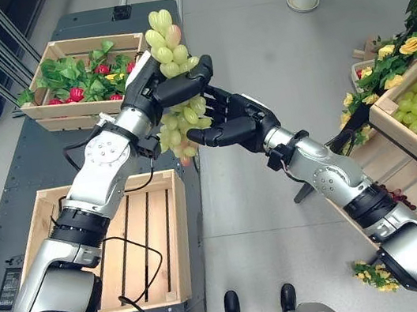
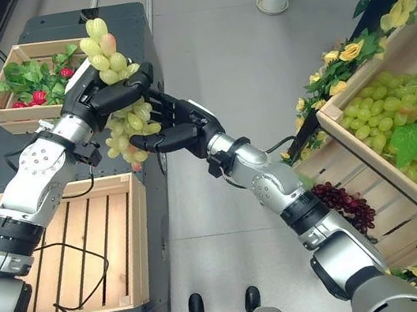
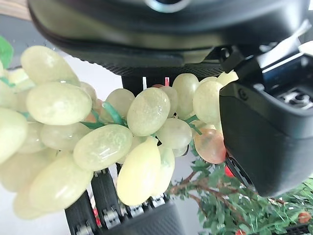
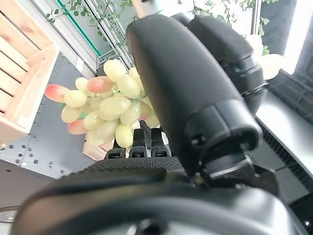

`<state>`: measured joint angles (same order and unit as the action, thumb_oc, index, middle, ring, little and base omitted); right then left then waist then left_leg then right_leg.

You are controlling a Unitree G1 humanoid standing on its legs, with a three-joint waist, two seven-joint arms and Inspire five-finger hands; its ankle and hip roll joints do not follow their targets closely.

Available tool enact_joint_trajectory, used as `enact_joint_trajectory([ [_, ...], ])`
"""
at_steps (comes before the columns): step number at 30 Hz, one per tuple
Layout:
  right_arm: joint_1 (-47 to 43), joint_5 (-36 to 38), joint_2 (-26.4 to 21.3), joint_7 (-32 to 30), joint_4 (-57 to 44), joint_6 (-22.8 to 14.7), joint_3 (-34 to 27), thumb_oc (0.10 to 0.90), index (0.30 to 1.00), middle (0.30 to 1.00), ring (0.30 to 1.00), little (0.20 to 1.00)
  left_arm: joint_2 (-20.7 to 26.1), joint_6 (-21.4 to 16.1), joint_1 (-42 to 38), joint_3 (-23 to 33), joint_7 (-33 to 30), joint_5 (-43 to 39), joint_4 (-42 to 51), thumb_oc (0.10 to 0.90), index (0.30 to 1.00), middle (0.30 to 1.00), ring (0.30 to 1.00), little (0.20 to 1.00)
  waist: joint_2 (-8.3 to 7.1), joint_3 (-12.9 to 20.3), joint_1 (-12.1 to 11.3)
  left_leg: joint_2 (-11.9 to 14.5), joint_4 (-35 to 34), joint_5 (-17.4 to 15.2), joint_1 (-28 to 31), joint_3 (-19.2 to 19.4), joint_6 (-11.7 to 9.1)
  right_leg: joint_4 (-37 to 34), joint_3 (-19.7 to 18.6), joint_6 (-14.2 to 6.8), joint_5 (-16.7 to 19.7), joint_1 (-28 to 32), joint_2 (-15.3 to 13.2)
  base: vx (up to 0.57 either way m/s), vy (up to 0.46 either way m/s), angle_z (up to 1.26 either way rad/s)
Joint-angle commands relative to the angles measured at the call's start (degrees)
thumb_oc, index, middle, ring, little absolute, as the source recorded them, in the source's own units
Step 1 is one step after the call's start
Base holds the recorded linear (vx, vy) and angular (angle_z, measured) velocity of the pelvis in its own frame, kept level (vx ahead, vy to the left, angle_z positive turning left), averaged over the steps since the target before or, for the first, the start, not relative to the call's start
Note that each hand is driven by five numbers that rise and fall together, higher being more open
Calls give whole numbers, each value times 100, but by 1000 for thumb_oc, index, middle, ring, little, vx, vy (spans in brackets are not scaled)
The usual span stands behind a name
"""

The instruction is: Pick up the fruits from the basket on one side to the basket on the other side

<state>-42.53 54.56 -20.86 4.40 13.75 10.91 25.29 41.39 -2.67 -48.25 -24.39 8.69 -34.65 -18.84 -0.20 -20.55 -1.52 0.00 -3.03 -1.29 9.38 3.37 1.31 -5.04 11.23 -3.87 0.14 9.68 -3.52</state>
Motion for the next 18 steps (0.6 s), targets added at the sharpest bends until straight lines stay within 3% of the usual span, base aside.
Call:
enact_joint_trajectory([
  [1, -207, 505, 771, 121, 353, -344, 302, 800, 900, 900, 900, 900, -651, -488, -595, -181, 177, -439, 226, 400, 300, 300, 300, 300, 177, 1863, -92, -345, -197, -50, -209, -158, -53, 4, -126, 186, -26, -175, 133, 45, -8, -1],
  [11, -397, 637, 934, 14, 724, -509, 389, 800, 900, 900, 900, 900, -804, -329, -640, -277, 385, -637, 472, 400, 300, 300, 300, 300, 145, 1898, -146, -333, -197, -58, -185, -171, -49, 4, -136, 206, -42, -141, 146, 23, -5, -1],
  [18, -522, 654, 1029, 0, 957, -855, 370, 800, 900, 900, 900, 900, -844, -277, -688, -311, 328, -595, 402, 400, 300, 300, 300, 300, 141, 1920, -198, -340, -197, -57, -181, -216, -40, 4, -126, 221, -52, -125, 154, 0, 0, 0],
])
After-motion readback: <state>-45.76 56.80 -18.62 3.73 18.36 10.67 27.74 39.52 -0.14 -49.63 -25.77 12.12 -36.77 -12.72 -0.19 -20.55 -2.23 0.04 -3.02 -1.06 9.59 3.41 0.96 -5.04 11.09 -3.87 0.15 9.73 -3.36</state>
